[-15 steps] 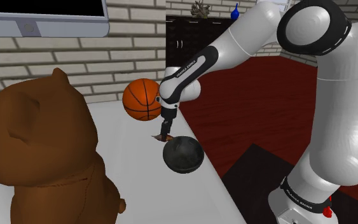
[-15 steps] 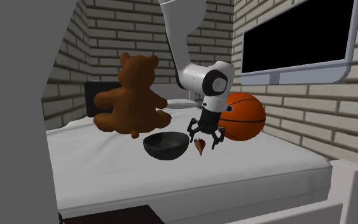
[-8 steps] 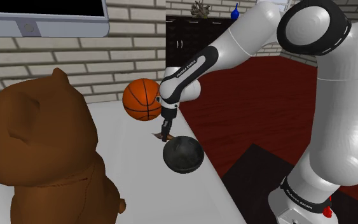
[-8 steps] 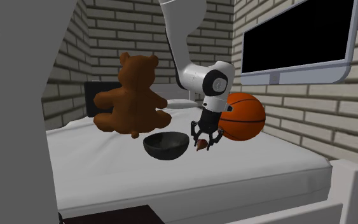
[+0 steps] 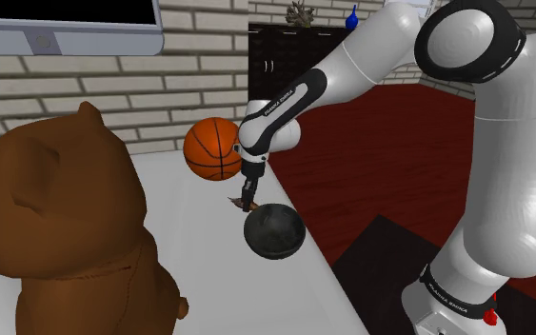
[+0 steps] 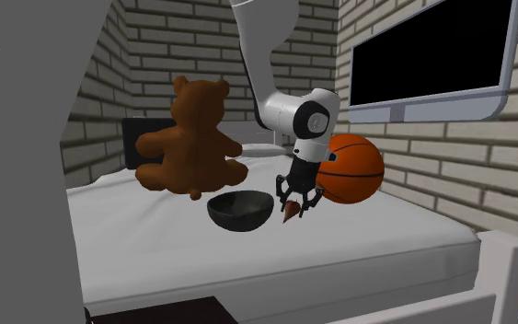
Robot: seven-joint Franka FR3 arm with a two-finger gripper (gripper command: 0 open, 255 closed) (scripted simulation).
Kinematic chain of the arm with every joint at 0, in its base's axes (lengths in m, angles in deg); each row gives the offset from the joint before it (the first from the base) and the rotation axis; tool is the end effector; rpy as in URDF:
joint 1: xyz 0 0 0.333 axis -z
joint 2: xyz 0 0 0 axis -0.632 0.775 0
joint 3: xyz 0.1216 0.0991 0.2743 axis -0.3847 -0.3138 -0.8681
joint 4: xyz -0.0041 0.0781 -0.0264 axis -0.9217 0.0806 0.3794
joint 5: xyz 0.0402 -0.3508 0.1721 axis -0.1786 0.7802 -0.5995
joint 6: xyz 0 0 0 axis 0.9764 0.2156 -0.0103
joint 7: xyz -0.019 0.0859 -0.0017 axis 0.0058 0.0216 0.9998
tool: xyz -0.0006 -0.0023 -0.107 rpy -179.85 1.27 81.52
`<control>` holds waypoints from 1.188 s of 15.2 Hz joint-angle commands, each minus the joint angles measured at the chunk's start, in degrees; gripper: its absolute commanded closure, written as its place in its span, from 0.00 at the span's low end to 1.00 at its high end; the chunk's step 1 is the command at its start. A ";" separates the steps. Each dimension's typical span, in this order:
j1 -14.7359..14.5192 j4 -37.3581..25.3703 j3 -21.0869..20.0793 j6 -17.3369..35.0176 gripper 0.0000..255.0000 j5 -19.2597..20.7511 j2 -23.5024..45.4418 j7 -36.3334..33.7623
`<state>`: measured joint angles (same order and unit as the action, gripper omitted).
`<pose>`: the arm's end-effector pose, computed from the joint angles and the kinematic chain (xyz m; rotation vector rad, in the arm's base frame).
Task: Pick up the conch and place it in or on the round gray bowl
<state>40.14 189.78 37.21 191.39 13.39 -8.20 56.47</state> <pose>0.5651 0.1178 0.2394 -2.7495 -0.8865 0.0319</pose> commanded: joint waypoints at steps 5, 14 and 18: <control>0.14 -0.27 -0.13 -3.12 1.00 -0.04 -2.82 -0.61; 0.47 -1.64 -0.21 -9.00 1.00 -0.04 -7.45 -1.68; 0.61 -2.56 -0.22 -11.69 1.00 -0.02 -9.27 -2.17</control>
<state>40.77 187.48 37.03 180.42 13.36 -17.00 54.53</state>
